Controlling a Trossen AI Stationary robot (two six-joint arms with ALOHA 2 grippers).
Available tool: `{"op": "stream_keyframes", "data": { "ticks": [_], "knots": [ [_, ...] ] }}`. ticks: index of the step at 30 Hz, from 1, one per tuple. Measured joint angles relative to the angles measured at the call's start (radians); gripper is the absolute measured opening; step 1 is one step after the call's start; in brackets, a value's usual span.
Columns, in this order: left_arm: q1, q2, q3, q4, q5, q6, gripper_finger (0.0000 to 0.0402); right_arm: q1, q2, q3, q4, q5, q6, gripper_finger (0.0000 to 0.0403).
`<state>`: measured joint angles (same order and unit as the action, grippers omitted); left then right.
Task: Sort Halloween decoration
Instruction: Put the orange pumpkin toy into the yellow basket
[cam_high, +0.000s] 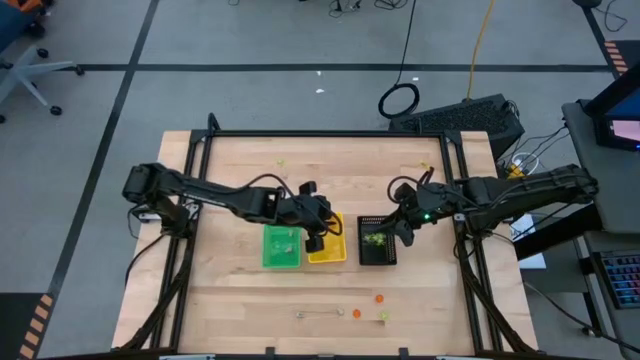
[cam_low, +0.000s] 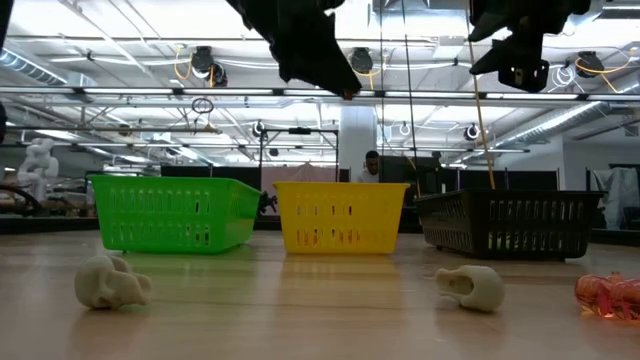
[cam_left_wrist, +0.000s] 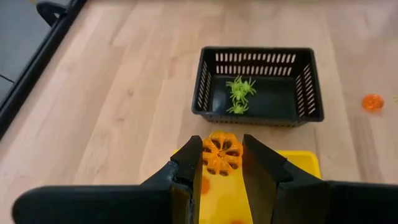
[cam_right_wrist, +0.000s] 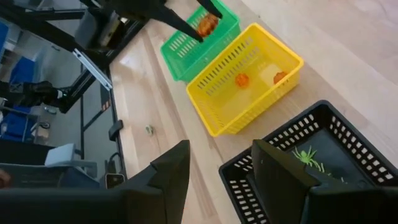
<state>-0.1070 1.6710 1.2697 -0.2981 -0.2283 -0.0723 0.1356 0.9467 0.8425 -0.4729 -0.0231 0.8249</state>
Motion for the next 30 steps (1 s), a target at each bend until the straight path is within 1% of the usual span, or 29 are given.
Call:
{"op": "stream_keyframes", "data": {
  "ticks": [7, 11, 18, 24, 27, 30],
  "knots": [
    [0.001, 0.034, 0.0, -0.006, 0.0, 0.0, 0.0082, 0.0, -0.014, 0.0, -0.034, 0.003, 0.008, 0.0161],
    [0.002, 0.058, 0.0, -0.029, 0.002, -0.001, 0.0082, 0.0, -0.014, 0.0, -0.032, 0.028, 0.008, 0.0161],
    [0.002, 0.109, 0.0, -0.06, 0.119, -0.003, 0.0082, 0.0, -0.014, 0.0, -0.033, 0.029, 0.018, 0.0161],
    [0.002, 0.154, 0.0, -0.061, 0.114, -0.133, 0.0083, 0.0, -0.014, 0.0, -0.033, 0.029, 0.026, 0.0161],
    [0.002, 0.165, 0.0, -0.062, 0.111, -0.177, 0.0096, 0.0, -0.014, 0.0, -0.031, 0.029, 0.027, 0.0161],
    [0.001, 0.169, 0.0, -0.065, 0.108, -0.185, 0.0121, 0.0, -0.014, 0.0, -0.027, 0.029, 0.027, 0.0161]
  ]
}}
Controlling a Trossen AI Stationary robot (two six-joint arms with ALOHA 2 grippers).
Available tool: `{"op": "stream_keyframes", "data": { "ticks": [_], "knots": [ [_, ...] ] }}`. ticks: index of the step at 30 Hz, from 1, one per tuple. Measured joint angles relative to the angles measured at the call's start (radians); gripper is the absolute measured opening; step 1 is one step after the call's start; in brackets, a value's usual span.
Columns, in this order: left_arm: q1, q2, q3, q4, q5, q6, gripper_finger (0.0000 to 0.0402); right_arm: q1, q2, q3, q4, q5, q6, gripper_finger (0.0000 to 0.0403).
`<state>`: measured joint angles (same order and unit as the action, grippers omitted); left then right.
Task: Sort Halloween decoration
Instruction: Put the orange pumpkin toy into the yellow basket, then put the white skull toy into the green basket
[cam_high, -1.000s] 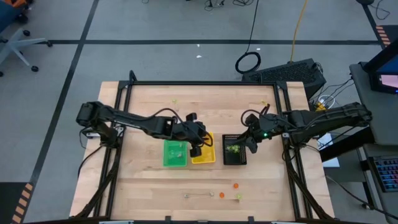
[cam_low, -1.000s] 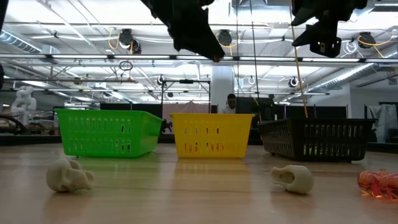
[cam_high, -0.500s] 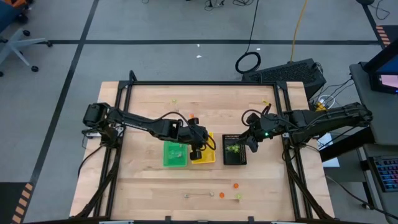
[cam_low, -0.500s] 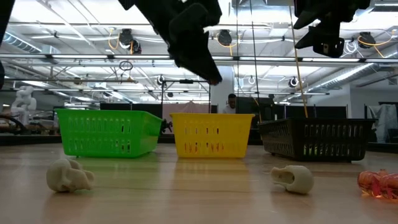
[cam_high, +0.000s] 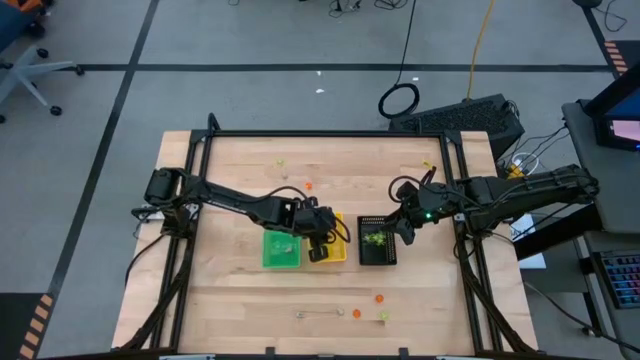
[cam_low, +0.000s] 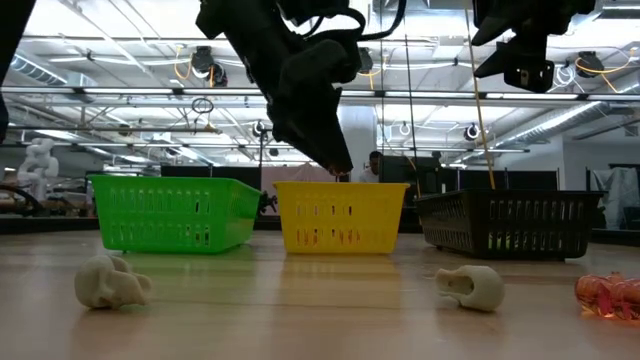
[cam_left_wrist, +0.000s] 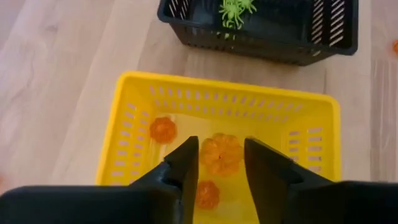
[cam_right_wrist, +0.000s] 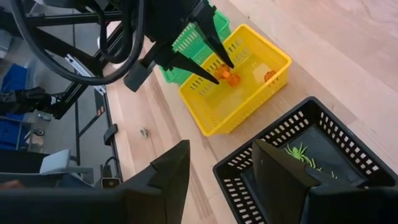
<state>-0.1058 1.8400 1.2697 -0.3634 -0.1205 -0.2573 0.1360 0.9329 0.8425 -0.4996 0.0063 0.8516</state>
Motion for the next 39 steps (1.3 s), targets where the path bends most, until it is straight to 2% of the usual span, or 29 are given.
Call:
{"op": "stream_keyframes", "data": {
  "ticks": [7, 14, 17, 21, 26, 32, 39],
  "knots": [
    [-0.001, -0.003, 0.003, 0.0, -0.005, -0.009, 0.0184, 0.0, 0.0, 0.0, 0.001, -0.005, 0.01, 0.0161],
    [-0.003, -0.003, 0.083, -0.028, 0.194, -0.15, 0.0198, 0.002, 0.0, 0.0, 0.002, -0.008, 0.103, 0.0161],
    [-0.019, -0.005, 0.157, -0.13, 0.225, -0.23, 0.0198, 0.003, 0.0, 0.0, 0.004, -0.009, 0.098, 0.0161],
    [-0.072, -0.005, 0.29, -0.347, 0.225, -0.261, 0.0198, 0.02, 0.0, 0.0, 0.056, -0.01, 0.093, 0.0162],
    [-0.173, -0.005, 0.421, -0.579, 0.195, -0.305, 0.0198, 0.058, 0.0, 0.0, 0.168, -0.003, 0.081, 0.0162],
    [-0.327, -0.005, 0.441, -0.653, 0.18, -0.428, 0.0198, 0.127, 0.001, 0.0, 0.196, 0.055, 0.122, 0.0162],
    [-0.489, -0.005, 0.441, -0.636, -0.047, -0.506, 0.0198, 0.197, 0.003, 0.0, 0.193, 0.124, 0.086, 0.0162]
  ]
}}
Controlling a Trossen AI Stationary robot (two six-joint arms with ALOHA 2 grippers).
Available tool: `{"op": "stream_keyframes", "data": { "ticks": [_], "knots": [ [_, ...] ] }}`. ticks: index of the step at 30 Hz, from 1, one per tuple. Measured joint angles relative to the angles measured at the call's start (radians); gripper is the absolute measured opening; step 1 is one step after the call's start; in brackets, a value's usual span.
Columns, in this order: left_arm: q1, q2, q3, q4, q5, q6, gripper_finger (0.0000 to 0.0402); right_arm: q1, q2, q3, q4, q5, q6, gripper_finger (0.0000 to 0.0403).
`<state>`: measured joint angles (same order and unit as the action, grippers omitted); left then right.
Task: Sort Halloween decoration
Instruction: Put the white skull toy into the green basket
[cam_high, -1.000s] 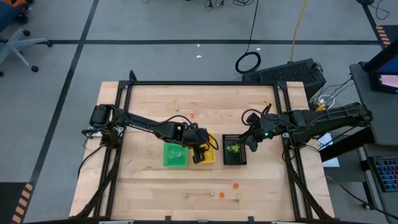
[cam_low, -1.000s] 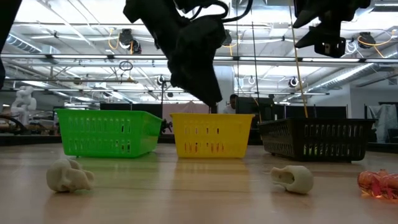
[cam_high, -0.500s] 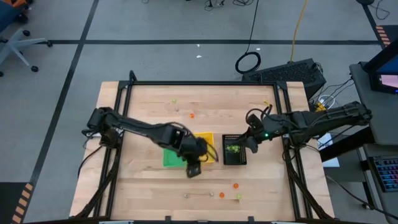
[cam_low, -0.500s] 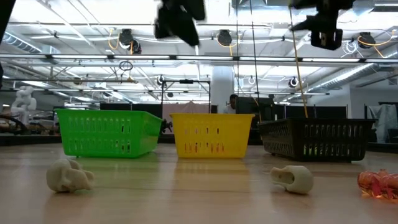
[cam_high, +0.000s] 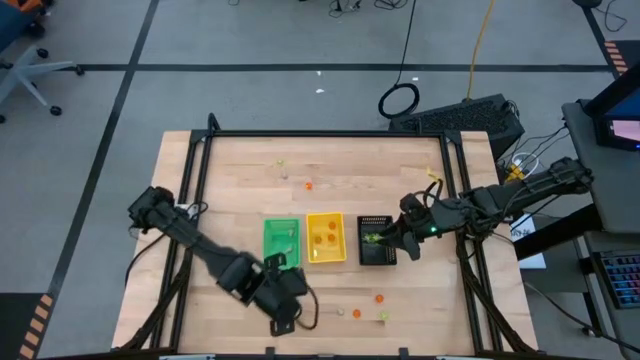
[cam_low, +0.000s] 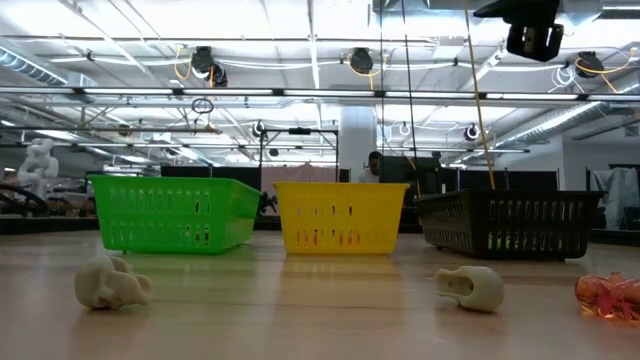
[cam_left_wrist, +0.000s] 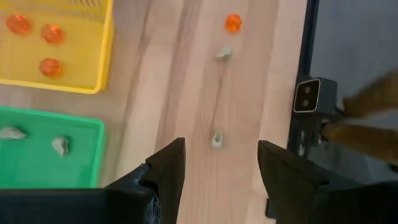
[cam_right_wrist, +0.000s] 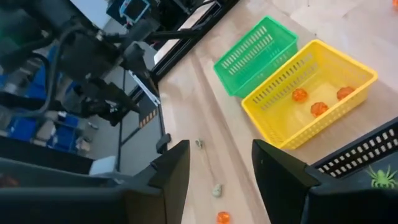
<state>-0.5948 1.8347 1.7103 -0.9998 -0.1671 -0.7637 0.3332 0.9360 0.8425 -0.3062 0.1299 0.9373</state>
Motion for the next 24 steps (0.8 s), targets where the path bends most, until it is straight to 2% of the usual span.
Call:
{"op": "stream_keyframes", "data": {
  "ticks": [3, 9, 15, 19, 24],
  "knots": [
    [-0.05, 0.005, -0.008, 0.019, -0.077, -0.041, 0.0198, 0.003, 0.0, 0.0, -0.013, 0.0, -0.042, 0.0162],
    [-0.105, 0.032, -0.076, 0.194, -0.124, -0.12, 0.0199, 0.008, 0.0, 0.0, -0.012, -0.058, -0.03, 0.0162],
    [-0.141, 0.09, -0.087, 0.233, -0.124, -0.014, 0.0199, 0.067, 0.0, 0.0, -0.012, -0.078, -0.05, 0.0162],
    [-0.144, 0.135, -0.087, 0.233, -0.13, 0.011, 0.0199, 0.095, 0.0, 0.0, -0.016, -0.076, -0.105, 0.0162],
    [-0.141, 0.192, -0.087, 0.263, -0.138, 0.045, 0.0199, 0.114, 0.0, 0.0, -0.014, -0.075, -0.097, 0.0162]
  ]
}}
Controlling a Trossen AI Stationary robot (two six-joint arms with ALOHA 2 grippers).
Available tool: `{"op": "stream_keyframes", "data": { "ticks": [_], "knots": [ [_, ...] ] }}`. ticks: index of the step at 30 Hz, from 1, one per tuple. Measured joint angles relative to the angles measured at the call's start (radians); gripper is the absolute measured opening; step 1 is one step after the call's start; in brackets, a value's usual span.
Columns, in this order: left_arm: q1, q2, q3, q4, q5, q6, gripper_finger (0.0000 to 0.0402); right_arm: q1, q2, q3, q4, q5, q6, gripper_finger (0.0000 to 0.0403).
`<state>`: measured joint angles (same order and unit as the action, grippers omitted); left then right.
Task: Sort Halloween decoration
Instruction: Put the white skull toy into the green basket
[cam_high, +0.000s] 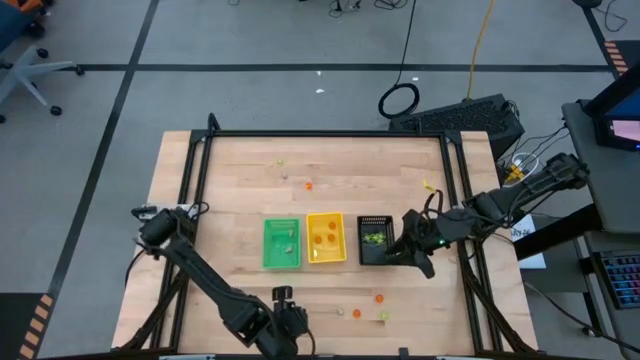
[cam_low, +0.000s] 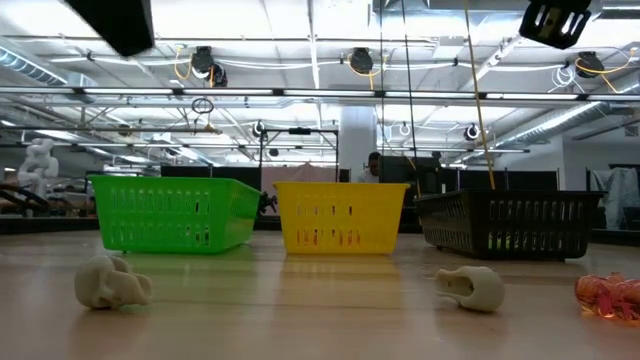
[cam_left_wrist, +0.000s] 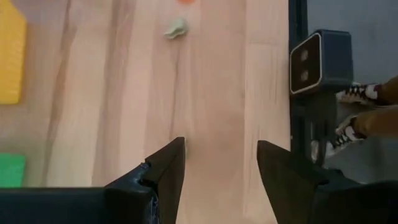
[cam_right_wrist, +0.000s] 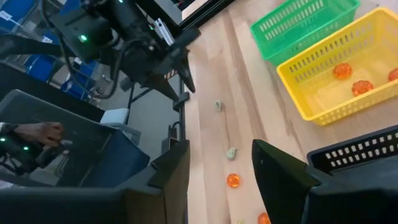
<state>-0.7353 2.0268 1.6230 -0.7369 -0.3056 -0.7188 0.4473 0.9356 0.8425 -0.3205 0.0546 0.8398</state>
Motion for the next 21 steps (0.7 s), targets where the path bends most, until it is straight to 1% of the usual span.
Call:
{"op": "stream_keyframes", "data": {
  "ticks": [5, 8, 15, 21],
  "knots": [
    [0.01, 0.041, 0.0, 0.031, -0.043, 0.003, 0.0199, 0.011, 0.0, 0.0, -0.003, 0.001, 0.01, 0.0162],
    [0.02, 0.055, 0.0, 0.031, -0.051, 0.013, 0.0199, 0.012, 0.0, 0.0, -0.007, 0.002, 0.006, 0.0162],
    [0.037, 0.106, 0.0, 0.048, -0.021, 0.093, 0.0199, 0.012, 0.0, 0.0, -0.013, 0.002, 0.008, 0.0162],
    [0.05, 0.116, -0.047, 0.052, -0.006, 0.093, 0.0199, 0.012, 0.0, 0.0, -0.014, -0.001, 0.008, 0.0162]
  ]
}}
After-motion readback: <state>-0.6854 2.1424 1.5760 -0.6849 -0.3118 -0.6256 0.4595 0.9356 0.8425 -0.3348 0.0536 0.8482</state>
